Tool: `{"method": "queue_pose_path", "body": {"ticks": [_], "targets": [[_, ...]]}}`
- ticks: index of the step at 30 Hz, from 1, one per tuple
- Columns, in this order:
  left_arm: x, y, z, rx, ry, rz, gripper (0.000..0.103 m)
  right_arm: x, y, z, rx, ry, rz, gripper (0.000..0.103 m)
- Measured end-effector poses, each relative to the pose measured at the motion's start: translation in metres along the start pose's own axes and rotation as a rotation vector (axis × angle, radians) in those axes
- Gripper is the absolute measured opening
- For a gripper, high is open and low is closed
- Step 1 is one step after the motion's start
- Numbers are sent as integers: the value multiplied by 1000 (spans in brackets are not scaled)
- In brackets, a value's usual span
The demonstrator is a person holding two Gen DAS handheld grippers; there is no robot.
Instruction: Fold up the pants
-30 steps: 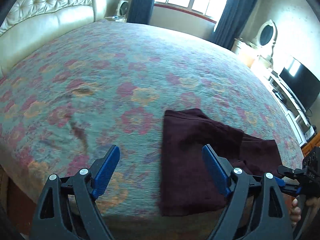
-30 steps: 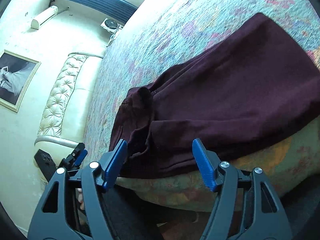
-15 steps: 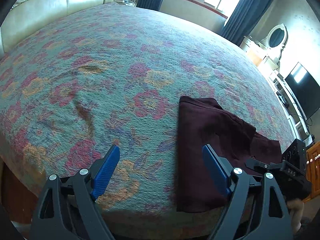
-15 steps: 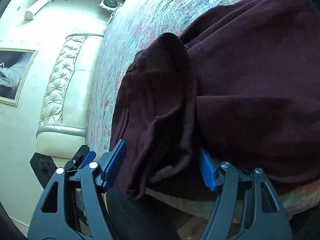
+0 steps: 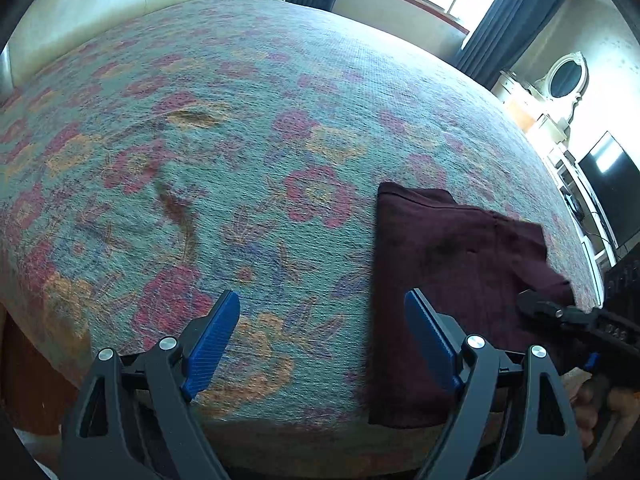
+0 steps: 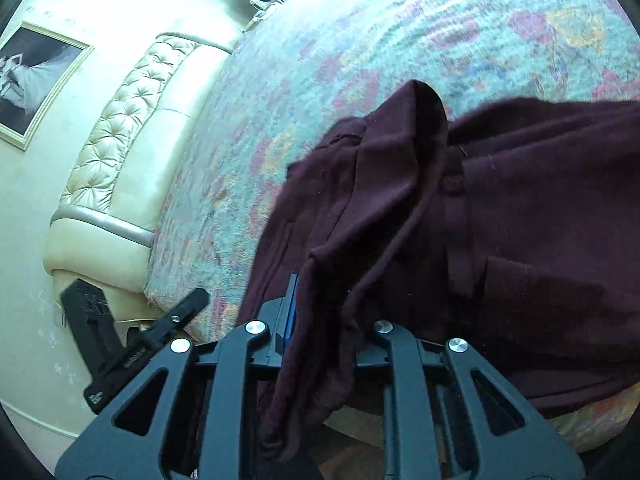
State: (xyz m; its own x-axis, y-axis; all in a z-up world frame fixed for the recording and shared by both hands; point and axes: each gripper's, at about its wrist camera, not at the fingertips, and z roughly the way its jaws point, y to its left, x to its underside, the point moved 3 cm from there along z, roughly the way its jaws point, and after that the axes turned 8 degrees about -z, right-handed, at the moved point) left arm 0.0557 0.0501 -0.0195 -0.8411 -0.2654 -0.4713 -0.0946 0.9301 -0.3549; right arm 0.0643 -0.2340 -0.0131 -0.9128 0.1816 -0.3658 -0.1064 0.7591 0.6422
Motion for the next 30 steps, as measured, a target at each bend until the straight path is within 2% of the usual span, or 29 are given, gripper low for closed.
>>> {"method": "queue_pose_path", "body": {"ticks": [6, 12, 21, 27, 30], "targets": [[1, 3, 1, 9, 14, -20, 83, -31, 29, -56, -14, -88, -90, 17], [4, 3, 4, 9, 29, -17, 83, -48, 13, -114, 4, -168, -98, 17], [11, -1, 11, 8, 51, -3, 83, -46, -59, -180, 64, -253, -29, 17], [17, -10, 12, 37, 61, 23, 83, -38, -118, -196, 130, -263, 66, 17], [20, -16, 12, 64, 69, 36, 83, -27, -152, -195, 133, -255, 122, 17]]}}
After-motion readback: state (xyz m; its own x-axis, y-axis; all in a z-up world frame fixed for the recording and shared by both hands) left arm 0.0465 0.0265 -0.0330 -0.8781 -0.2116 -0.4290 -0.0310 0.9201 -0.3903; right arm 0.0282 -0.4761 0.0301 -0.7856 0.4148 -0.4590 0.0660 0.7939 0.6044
